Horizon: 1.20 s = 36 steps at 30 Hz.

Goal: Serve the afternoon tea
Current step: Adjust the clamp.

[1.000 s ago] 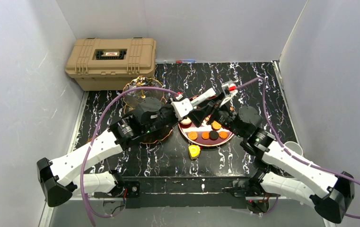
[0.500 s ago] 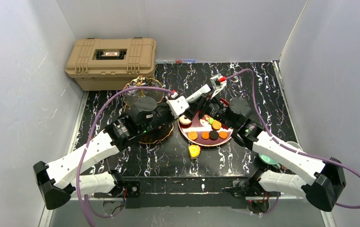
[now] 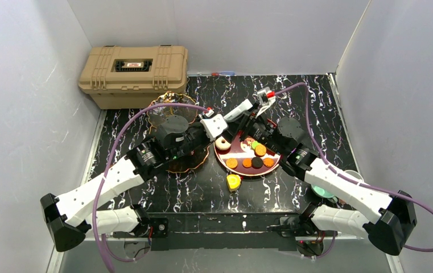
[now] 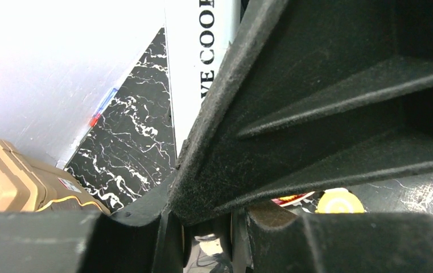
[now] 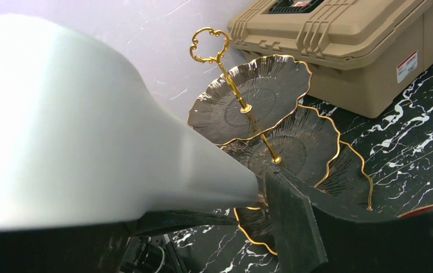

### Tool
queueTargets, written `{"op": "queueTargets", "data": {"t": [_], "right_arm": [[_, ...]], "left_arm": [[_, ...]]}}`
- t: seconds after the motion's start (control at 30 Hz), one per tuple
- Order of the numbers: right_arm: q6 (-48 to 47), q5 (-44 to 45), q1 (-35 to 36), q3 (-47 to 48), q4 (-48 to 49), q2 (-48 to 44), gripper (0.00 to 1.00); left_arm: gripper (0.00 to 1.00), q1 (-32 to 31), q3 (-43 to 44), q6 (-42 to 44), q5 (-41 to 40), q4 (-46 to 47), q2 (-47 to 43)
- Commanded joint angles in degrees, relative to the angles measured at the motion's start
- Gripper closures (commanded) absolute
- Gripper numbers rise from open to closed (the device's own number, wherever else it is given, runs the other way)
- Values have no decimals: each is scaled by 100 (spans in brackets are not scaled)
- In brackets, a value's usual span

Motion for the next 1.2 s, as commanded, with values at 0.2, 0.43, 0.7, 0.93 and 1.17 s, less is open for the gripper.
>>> {"op": "queueTargets", "data": {"t": [0.2, 0.43, 0.7, 0.93, 1.17], "right_arm": [[202, 378, 21, 133, 784, -88, 15], [234, 525, 24, -99, 1103, -352, 5], [202, 729, 16, -226, 1100, -564, 3], [304, 447, 23, -68, 862, -116, 6], [431, 249, 24, -19, 973, 135, 22]], "left_arm": [[100, -102, 185, 16, 290, -127, 116], [100, -102, 205, -60, 90, -220, 144], [100, -102, 207, -102, -102, -193, 106], [100, -102, 316, -48, -65, -127, 144], [100, -104, 328, -11, -82, -86, 143]]}}
